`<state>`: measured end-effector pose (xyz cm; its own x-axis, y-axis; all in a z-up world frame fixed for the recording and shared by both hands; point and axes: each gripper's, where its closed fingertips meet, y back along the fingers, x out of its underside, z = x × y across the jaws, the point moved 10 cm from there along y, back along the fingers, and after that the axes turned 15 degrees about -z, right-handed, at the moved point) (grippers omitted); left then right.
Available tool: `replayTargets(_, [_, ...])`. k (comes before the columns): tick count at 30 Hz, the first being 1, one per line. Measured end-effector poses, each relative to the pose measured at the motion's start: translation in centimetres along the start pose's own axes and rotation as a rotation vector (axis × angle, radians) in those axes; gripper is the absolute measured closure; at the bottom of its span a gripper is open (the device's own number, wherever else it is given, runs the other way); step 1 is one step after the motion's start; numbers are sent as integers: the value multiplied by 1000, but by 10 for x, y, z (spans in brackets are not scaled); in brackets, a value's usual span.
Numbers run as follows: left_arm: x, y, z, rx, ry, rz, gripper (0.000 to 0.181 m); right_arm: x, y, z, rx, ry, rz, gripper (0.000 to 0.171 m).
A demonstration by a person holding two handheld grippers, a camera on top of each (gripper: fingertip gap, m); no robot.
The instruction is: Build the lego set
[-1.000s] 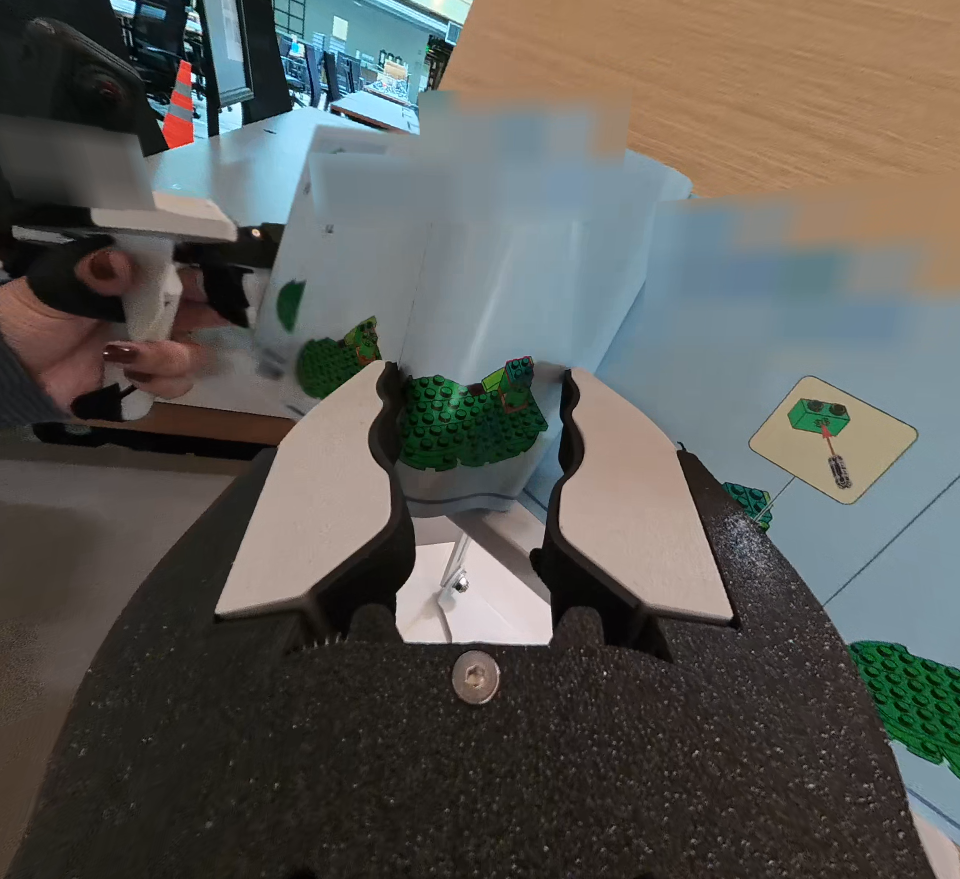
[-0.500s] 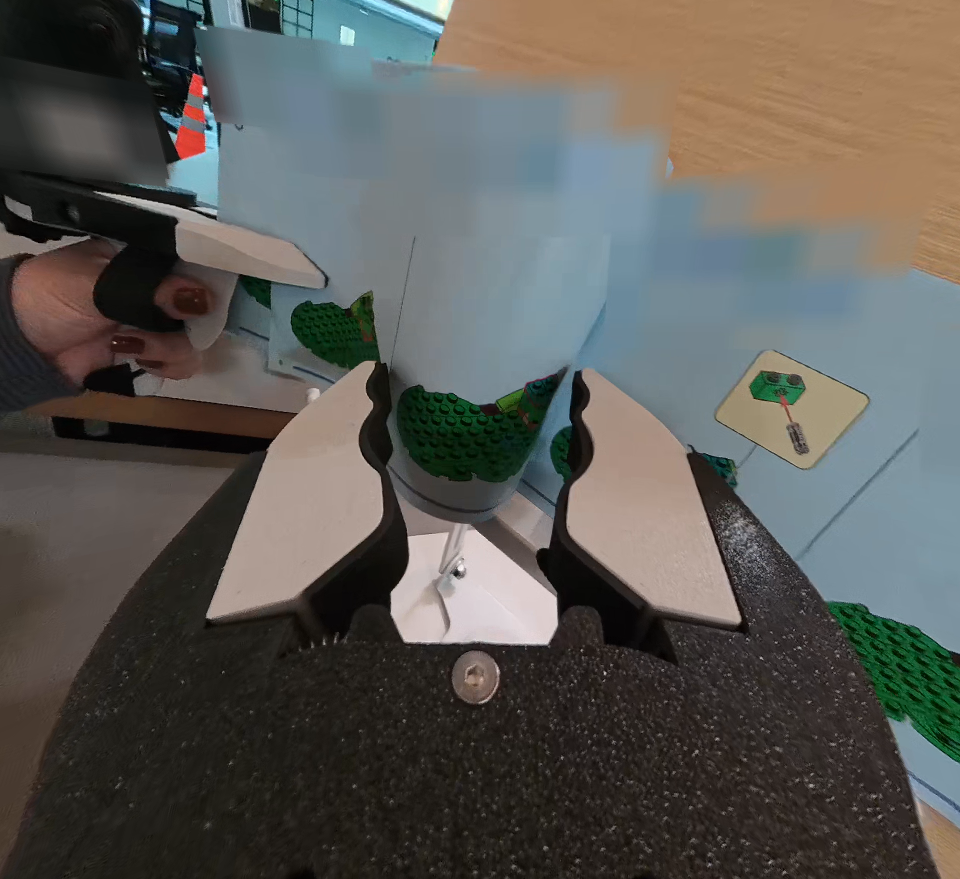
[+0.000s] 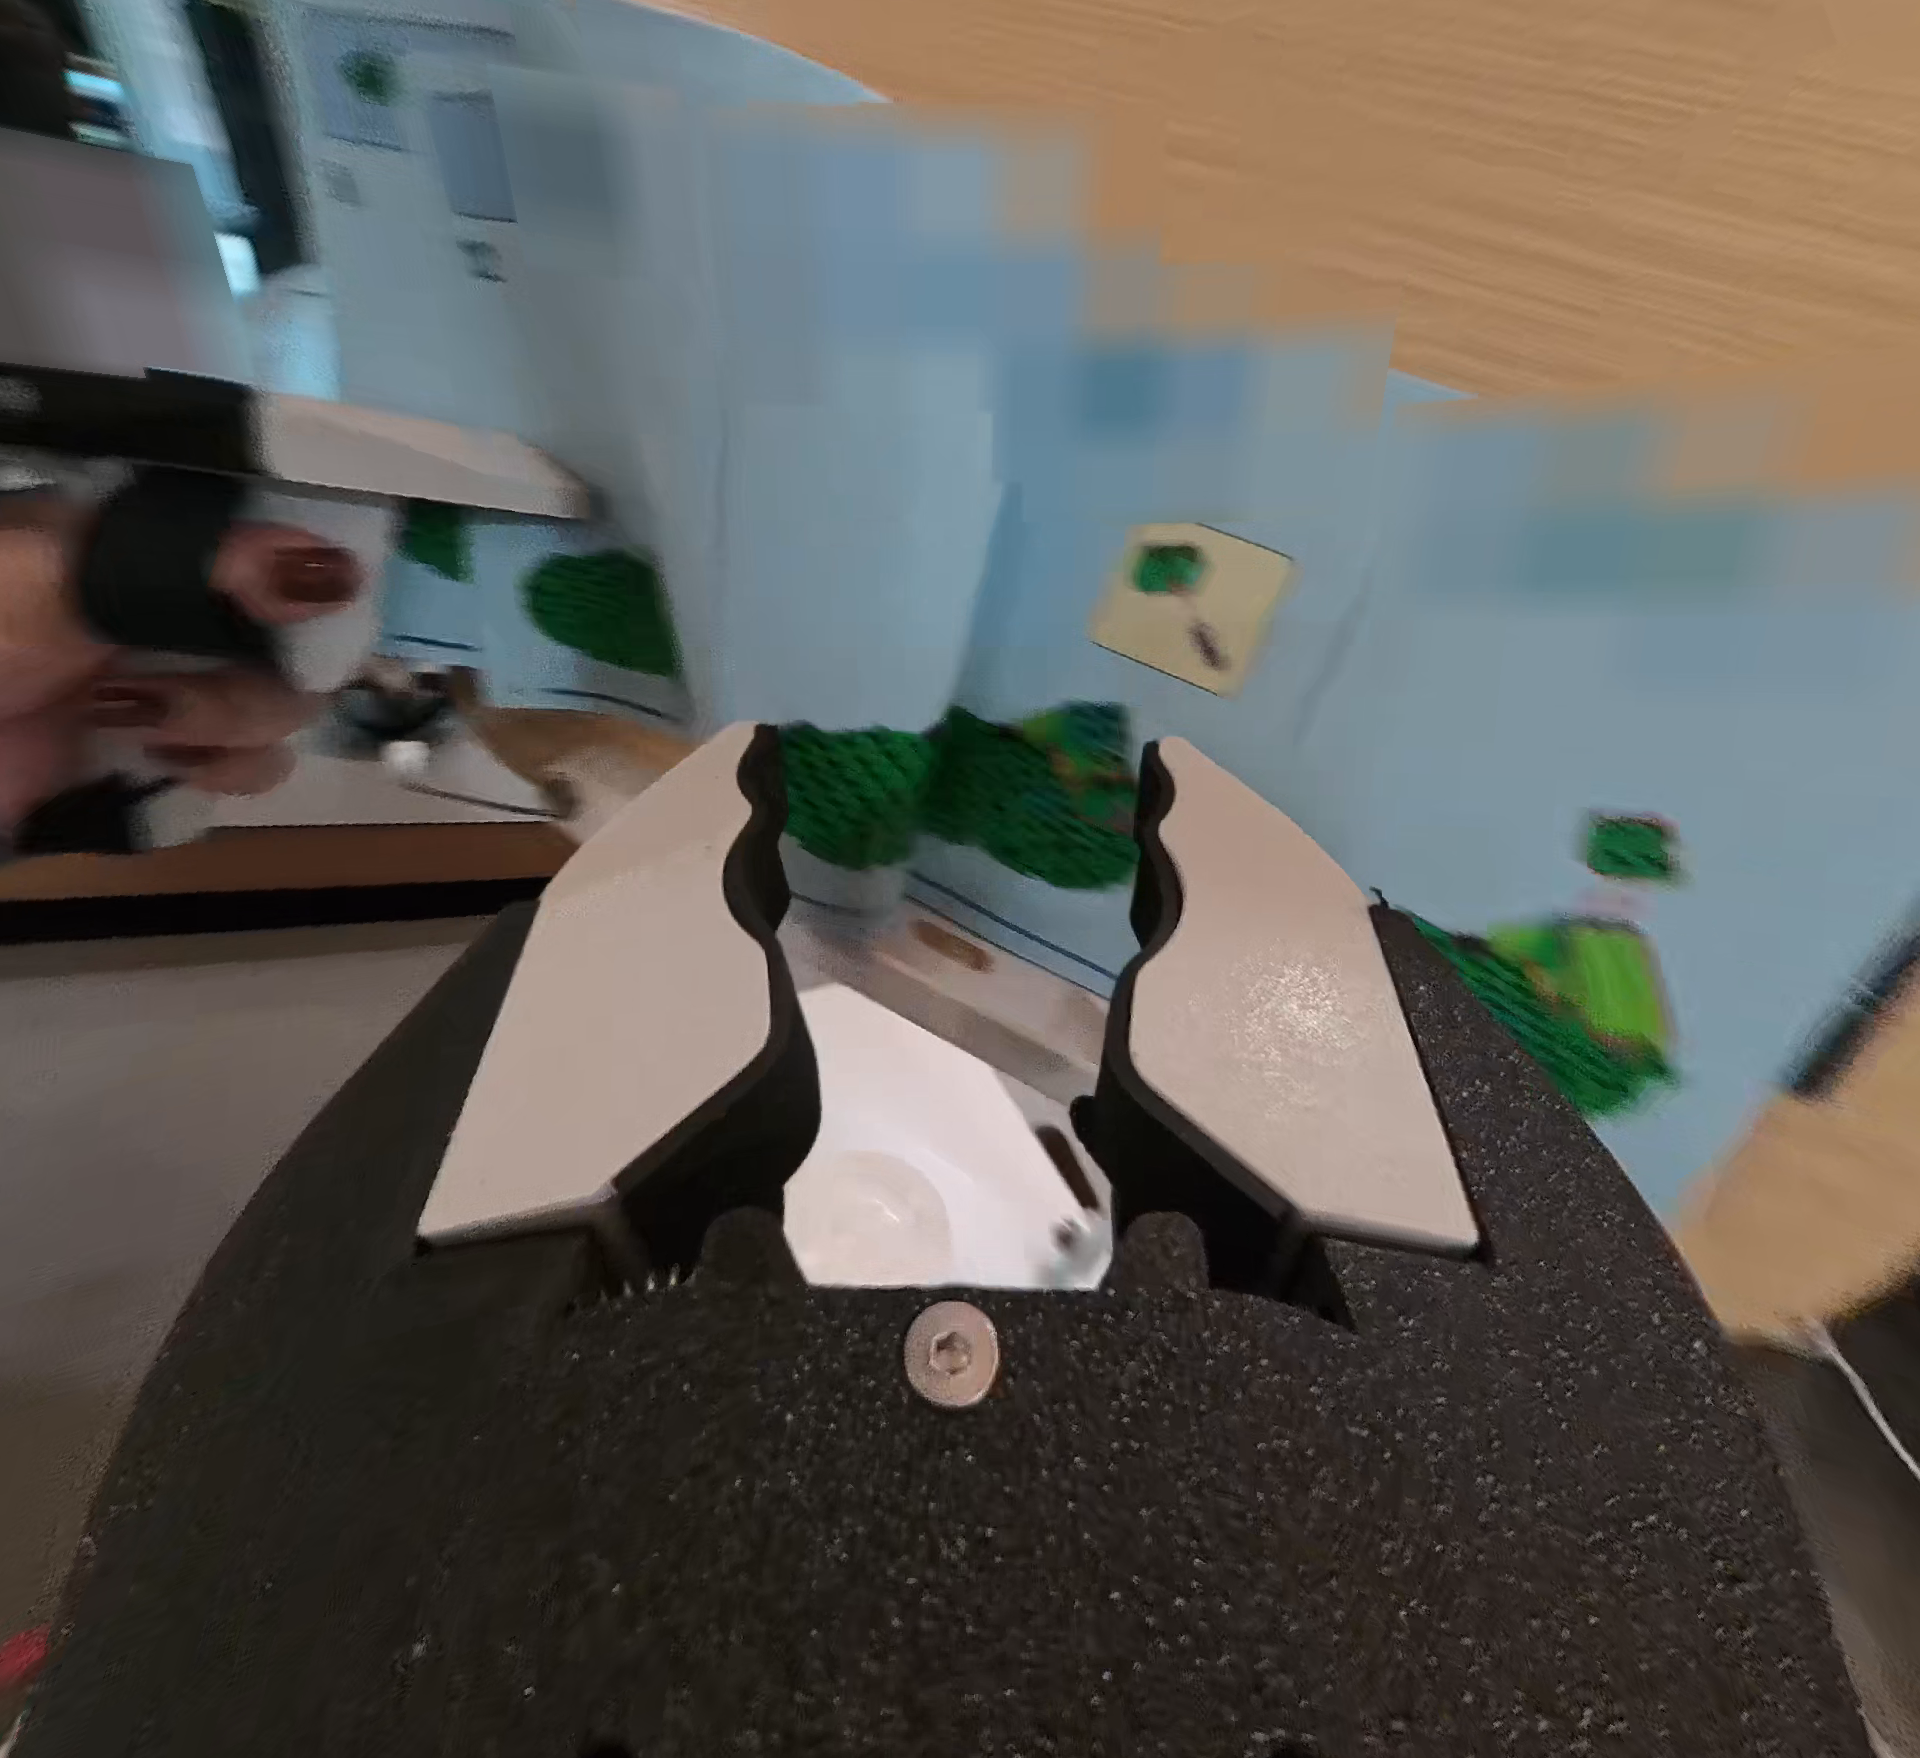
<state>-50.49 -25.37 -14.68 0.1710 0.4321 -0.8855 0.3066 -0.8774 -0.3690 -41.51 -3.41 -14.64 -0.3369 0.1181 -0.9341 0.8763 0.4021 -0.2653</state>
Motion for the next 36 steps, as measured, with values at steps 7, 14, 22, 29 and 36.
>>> replayTargets(7, [-7, 11, -2, -69, 19, -10, 181, 10, 20, -52, 374, 16, 83, 95])
replayTargets(14, [-5, 19, -9, -74, 29, 52, 181, 14, 17, -68, 430, 146, 154, 72])
replayTargets(22, [-8, 11, -17, -88, -38, 119, 181, 9, 23, -75, 467, 254, 204, 74])
replayTargets(29, [-11, 11, -14, -170, -89, 141, 181, -16, 31, -45, 148, 271, -111, 145])
replayTargets(36, [-11, 21, -6, -150, -44, 124, 164, -11, -6, 5, -132, 326, 113, 171])
